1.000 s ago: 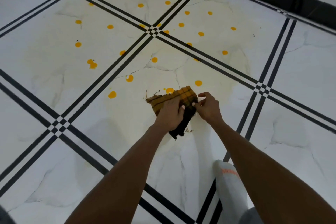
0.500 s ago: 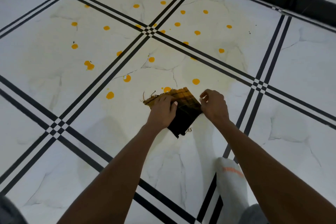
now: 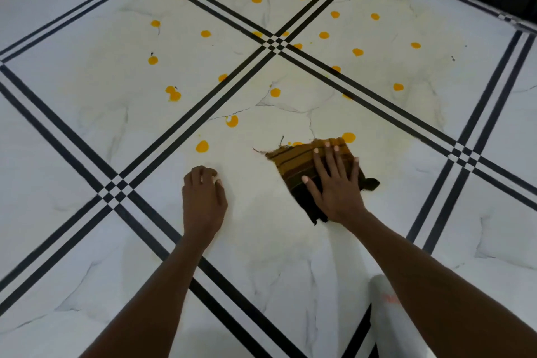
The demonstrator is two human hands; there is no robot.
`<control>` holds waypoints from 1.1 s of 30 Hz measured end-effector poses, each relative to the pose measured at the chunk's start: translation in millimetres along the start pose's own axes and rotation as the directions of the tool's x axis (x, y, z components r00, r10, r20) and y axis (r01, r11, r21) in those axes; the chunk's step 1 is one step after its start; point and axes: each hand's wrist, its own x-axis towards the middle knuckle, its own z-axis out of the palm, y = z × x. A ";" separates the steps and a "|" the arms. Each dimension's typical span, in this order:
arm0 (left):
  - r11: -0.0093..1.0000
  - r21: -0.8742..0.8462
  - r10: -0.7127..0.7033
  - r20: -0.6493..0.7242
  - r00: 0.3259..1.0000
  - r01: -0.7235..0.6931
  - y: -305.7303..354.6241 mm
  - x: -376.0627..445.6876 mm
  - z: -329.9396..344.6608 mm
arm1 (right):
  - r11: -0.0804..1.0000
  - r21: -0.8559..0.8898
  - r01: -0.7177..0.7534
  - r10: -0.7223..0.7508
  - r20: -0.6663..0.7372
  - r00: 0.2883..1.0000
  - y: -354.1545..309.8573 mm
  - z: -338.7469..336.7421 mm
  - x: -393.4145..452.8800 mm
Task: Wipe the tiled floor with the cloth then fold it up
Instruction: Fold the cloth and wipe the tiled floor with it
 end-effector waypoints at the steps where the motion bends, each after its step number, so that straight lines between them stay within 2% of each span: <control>1: 1.000 0.016 -0.016 -0.033 0.999 0.016 -8.0 1.3 -1.0 | 1.000 -0.021 -0.019 0.019 0.007 1.000 6.5 -2.8 12.1; 5: 0.992 0.093 -0.076 -0.122 0.990 0.087 -48.4 17.3 -0.3 | 0.999 -0.050 -0.008 0.009 0.022 1.000 17.5 -14.0 97.6; 10: 0.985 0.117 -0.115 -0.100 0.988 0.126 -72.2 44.8 5.3 | 0.995 -0.063 0.077 -0.081 -0.054 0.995 -38.7 -8.0 175.5; 14: 0.981 0.127 -0.131 -0.115 0.985 0.145 -69.3 48.4 6.0 | 0.967 -0.073 0.245 -0.251 -0.095 0.963 -83.7 3.6 140.9; 18: 0.982 0.108 -0.141 -0.111 0.984 0.153 -65.0 49.5 0.2 | 0.870 -0.105 0.481 -0.480 0.035 0.877 -41.3 -10.9 102.5; 20: 0.981 0.115 -0.143 -0.107 0.984 0.155 -64.8 49.9 1.3 | 0.901 -0.096 0.424 -0.423 0.027 0.906 -16.4 -17.9 130.1; 22: 0.980 0.119 -0.151 -0.100 0.983 0.162 -67.8 50.2 2.7 | 0.956 -0.117 0.269 -0.275 -0.037 0.961 -22.3 -20.5 179.8; 24: 0.978 0.123 -0.153 -0.106 0.982 0.166 -70.7 51.5 4.9 | 0.985 -0.100 0.143 -0.150 -0.068 0.986 -59.8 -19.9 229.8; 26: 0.979 0.125 -0.147 -0.118 0.982 0.162 -69.7 52.1 5.4 | 0.990 -0.069 0.124 -0.128 -0.056 0.990 -111.6 -13.8 252.4; 29: 0.982 0.089 -0.154 -0.116 0.981 0.164 -69.5 51.8 1.2 | 0.933 -0.084 0.349 -0.357 -0.102 0.929 -173.0 1.9 205.5; 30: 0.984 0.076 -0.153 -0.111 0.982 0.161 -68.5 51.3 -0.6 | 0.891 -0.084 0.445 -0.450 -0.060 0.891 -175.9 5.7 176.3; 33: 0.986 0.069 -0.145 -0.111 0.983 0.153 -66.8 51.2 -2.3 | 0.773 -0.071 0.631 -0.627 0.064 0.776 -127.9 0.4 109.1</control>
